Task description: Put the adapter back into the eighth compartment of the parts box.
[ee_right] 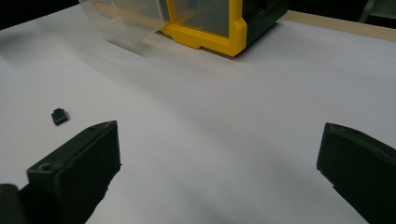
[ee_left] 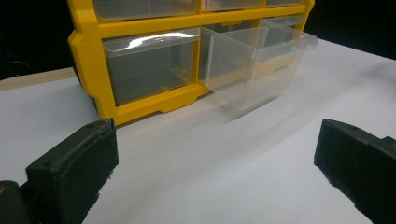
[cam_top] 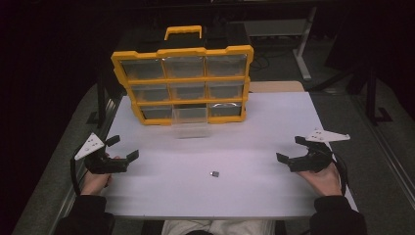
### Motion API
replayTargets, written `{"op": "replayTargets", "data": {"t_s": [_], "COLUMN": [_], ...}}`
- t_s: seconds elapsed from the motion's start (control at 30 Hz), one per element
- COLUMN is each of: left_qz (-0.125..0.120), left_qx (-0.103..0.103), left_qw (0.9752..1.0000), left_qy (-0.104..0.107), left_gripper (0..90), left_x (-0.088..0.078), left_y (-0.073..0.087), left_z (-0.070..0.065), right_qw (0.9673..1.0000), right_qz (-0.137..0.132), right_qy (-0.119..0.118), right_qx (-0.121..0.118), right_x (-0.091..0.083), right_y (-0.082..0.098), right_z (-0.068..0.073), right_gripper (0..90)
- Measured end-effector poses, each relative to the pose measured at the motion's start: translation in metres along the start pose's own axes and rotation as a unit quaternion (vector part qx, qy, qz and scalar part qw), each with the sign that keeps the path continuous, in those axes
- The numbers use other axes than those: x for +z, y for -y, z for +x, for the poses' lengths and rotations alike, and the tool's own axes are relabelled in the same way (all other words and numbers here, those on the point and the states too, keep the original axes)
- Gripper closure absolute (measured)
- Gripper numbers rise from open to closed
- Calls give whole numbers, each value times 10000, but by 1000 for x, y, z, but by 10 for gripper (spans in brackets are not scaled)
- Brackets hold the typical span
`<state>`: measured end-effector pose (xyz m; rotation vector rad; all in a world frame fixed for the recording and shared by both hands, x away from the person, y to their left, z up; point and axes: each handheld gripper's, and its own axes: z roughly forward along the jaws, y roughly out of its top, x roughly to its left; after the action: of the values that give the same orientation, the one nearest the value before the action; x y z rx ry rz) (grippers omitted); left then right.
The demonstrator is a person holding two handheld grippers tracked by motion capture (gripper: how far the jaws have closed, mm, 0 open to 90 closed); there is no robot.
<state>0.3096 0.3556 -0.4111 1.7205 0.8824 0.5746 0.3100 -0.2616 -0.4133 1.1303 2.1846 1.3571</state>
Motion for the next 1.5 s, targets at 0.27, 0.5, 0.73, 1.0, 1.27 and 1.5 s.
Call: {"op": "replayTargets", "data": {"t_s": [0.27,0.5,0.73,1.0,1.27,1.5], "left_qz": [-20,-36,-25,30,-12,-54], "left_qx": [23,51,49,121,101,115], "left_qw": [10000,10000,10000,9999,9999,9999], "left_qy": [-9,-6,-22,-20,-42,-100], "left_gripper": [0,0,0,0,0,0], "left_x": [0,0,-1,1,0,-1], "left_y": [0,0,1,2,2,2], "left_z": [0,-1,-1,-2,-1,-1], "right_qw": [10000,9999,9997,9991,9976,9969], "right_qz": [4,86,165,305,418,442], "right_qy": [4,12,17,-12,-128,-232], "right_qx": [-18,-64,-177,-308,-535,-601], "right_x": [0,2,4,8,12,14], "right_y": [0,-1,-5,-16,-33,-42], "right_z": [1,4,7,14,24,29], "right_gripper": [0,0,0,0,0,0]}}
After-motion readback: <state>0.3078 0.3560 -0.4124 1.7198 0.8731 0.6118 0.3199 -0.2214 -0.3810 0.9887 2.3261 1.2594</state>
